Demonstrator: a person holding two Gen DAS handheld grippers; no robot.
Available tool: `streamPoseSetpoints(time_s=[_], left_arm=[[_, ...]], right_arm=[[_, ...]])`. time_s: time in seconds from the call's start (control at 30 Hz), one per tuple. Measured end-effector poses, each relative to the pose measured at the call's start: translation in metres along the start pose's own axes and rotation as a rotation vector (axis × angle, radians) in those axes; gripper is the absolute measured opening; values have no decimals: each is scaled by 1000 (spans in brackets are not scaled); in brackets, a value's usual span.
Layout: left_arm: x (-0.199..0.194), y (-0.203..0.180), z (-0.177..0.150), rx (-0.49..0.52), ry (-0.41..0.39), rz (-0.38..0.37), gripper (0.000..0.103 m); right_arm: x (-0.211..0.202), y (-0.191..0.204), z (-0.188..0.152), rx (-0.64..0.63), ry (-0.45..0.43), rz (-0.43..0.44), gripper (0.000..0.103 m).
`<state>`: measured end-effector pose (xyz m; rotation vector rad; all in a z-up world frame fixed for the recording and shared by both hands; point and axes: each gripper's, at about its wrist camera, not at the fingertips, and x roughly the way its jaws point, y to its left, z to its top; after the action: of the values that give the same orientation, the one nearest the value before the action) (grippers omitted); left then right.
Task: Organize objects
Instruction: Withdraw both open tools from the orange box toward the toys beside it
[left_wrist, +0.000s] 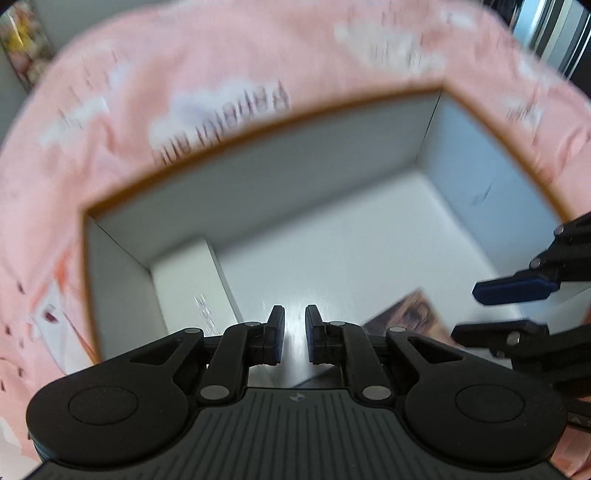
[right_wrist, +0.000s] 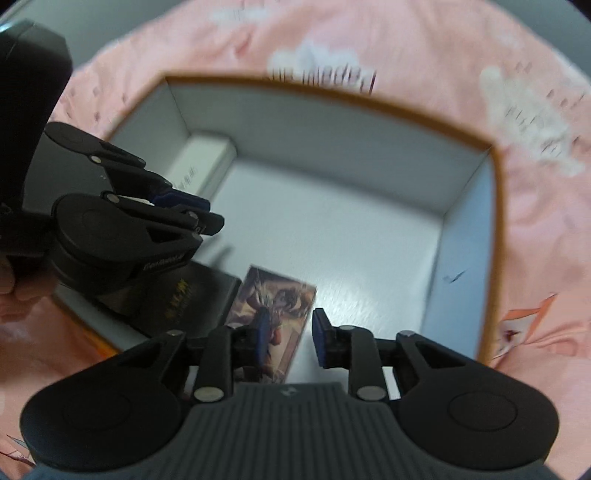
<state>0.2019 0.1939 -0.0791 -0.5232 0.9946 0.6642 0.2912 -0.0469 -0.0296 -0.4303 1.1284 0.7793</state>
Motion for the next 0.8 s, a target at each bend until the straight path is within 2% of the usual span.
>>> streamPoseSetpoints(time_s=[0.17, 0.3, 0.57, 0.7, 0.8], left_arm=[[-63, -12, -17, -34, -152, -65, 15], [-89, -34, -36, -50, -210, -130, 15], [-101, -62, -95, -61, -179, -187, 15], [-99, -76, -113, -82, -168, -250, 15], [-97, -91, -121, -73, -157, -242, 15]], right_arm=[[-50, 8, -29, 26, -143, -8, 35], [-80, 11, -69, 87, -227, -5, 39], [-102, 17, -149, 245, -266, 0, 42], [-100, 19, -179, 289, -249, -80, 44], [-105, 21, -198, 301, -239, -107, 48]])
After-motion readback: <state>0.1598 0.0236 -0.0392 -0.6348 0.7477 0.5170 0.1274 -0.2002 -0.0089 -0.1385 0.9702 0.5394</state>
